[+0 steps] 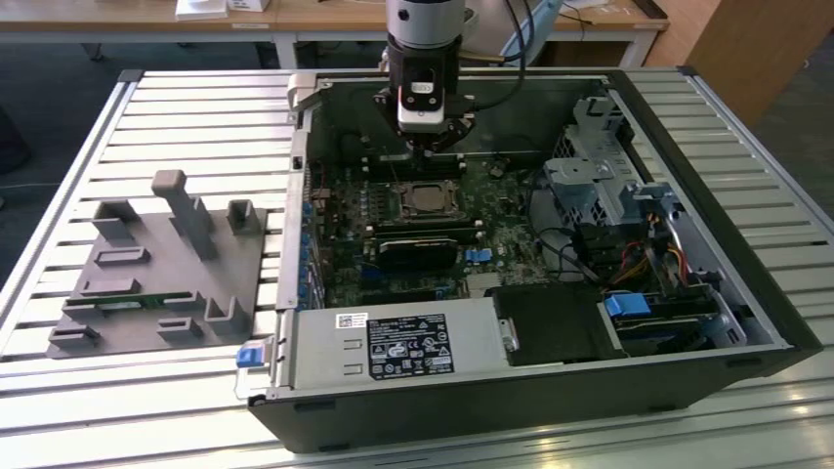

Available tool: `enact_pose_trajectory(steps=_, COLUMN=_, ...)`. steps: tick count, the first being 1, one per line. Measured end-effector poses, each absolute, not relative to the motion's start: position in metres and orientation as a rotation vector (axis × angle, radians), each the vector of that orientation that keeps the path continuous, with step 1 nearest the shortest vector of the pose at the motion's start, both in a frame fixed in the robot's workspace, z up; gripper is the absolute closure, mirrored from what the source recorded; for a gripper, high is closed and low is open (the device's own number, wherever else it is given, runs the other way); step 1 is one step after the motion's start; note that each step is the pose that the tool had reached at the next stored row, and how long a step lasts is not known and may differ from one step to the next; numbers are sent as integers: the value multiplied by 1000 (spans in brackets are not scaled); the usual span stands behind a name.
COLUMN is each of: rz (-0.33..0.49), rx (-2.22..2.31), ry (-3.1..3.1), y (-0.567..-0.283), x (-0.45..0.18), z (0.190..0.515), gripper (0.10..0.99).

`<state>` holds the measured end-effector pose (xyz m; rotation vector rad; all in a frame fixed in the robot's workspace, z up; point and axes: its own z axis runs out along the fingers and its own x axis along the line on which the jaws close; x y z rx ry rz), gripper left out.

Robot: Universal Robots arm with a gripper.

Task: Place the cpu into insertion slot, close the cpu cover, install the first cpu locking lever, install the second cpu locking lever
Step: 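Install the first cpu locking lever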

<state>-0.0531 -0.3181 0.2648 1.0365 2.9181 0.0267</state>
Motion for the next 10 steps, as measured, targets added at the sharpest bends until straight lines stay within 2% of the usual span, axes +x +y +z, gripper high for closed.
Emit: enact_pose_trajectory(steps=10, rz=31, rx=869, ry=2973, y=-318, x=-53, z=265, gripper=980)
